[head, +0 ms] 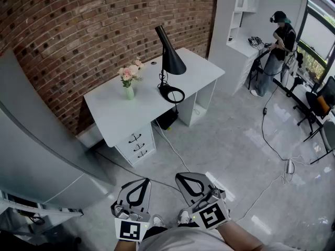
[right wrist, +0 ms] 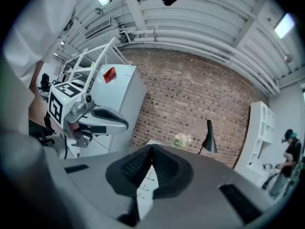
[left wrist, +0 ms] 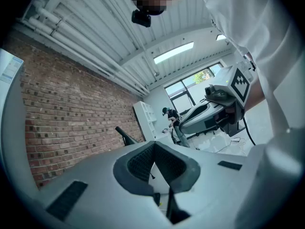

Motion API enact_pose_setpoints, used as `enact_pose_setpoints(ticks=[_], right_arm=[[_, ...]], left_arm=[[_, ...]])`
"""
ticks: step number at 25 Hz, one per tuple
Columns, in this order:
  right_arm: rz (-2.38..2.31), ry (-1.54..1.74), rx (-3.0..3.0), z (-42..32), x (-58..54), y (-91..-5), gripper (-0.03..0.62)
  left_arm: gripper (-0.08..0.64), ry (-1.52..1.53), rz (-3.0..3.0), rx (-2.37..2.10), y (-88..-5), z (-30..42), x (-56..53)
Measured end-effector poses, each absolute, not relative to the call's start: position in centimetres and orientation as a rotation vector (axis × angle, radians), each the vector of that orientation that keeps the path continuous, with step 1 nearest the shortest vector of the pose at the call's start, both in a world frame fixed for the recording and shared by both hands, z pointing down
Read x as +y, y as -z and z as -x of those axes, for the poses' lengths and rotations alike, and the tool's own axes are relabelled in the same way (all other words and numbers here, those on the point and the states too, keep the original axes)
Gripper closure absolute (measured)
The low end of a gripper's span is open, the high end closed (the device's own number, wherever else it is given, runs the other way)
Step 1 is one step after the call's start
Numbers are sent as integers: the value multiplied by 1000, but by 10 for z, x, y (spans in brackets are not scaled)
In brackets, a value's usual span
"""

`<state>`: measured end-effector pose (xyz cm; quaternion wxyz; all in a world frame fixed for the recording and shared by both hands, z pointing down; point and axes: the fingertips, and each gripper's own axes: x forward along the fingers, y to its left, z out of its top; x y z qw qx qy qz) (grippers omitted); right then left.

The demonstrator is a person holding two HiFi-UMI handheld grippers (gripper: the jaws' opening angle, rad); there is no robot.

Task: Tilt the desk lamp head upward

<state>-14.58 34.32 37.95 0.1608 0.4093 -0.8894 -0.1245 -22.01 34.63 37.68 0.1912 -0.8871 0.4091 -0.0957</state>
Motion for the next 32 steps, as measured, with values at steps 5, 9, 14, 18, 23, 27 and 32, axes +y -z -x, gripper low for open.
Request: enact_pose_setpoints(ticks=[5,9,14,18,23,27,32], right_arm=[[-1165,355,-2540,142,343,-380,576],[-1177,360,-2552,139,343,-376,576],[-1181,362,-2559,136,342,-373,575],[-1191,351,-2558,128,339,-375,576],[-1235,316,-2554,103,332,-379,576],[-1228,336,-2557,82,325,-381,575],[-1241,363,-2586,51,313,-377,577]], left_arm=[[552,258,2496,1161,-378,218,345],[552,258,2494,1167,-376,216,347],[552,255,2504,1183,-377,215,346],[552,254,2515,1191,-380,211,343],[552,253,2525,1183,-383,194,333],[552,270,2518,1172,-387,171,322],[552,282,2472,1172,-382,144,314]])
